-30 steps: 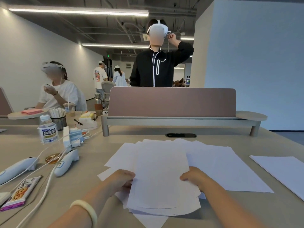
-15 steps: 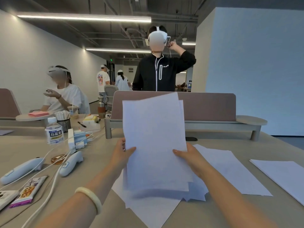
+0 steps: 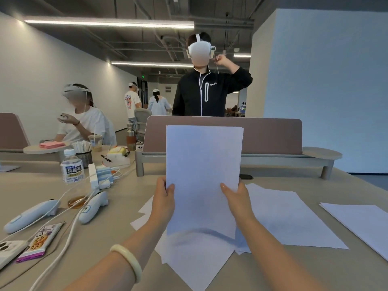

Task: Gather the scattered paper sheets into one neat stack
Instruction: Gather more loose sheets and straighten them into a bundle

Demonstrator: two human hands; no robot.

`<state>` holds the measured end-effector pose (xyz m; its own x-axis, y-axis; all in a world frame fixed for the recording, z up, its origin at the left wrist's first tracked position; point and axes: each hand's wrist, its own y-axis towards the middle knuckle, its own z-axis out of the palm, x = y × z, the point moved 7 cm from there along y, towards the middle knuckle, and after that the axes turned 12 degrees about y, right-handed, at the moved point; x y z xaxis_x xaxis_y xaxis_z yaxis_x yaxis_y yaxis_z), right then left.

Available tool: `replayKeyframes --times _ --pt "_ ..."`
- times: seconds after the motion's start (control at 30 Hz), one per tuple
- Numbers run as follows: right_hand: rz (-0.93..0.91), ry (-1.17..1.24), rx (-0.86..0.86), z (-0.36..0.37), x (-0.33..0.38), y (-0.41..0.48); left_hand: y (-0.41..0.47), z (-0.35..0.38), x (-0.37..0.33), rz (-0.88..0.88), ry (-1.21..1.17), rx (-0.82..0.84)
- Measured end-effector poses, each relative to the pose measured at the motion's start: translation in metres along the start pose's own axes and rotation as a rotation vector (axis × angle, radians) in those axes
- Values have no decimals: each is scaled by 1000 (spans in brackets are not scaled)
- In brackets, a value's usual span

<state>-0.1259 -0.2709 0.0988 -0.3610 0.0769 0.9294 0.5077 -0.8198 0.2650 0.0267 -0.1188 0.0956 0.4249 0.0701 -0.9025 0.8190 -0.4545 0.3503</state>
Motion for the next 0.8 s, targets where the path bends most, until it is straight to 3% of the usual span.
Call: replayKeyframes --times 0.3,0.43,0.8 --pt "64 -156 -115 -20 -30 -5 -13 14 37 -95 53 88" --pt "38 -142 -81 -10 -20 2 -9 14 24 -52 37 76" --pt "203 -310 -31 -16 -74 -14 -24 26 54 -116 162 108"
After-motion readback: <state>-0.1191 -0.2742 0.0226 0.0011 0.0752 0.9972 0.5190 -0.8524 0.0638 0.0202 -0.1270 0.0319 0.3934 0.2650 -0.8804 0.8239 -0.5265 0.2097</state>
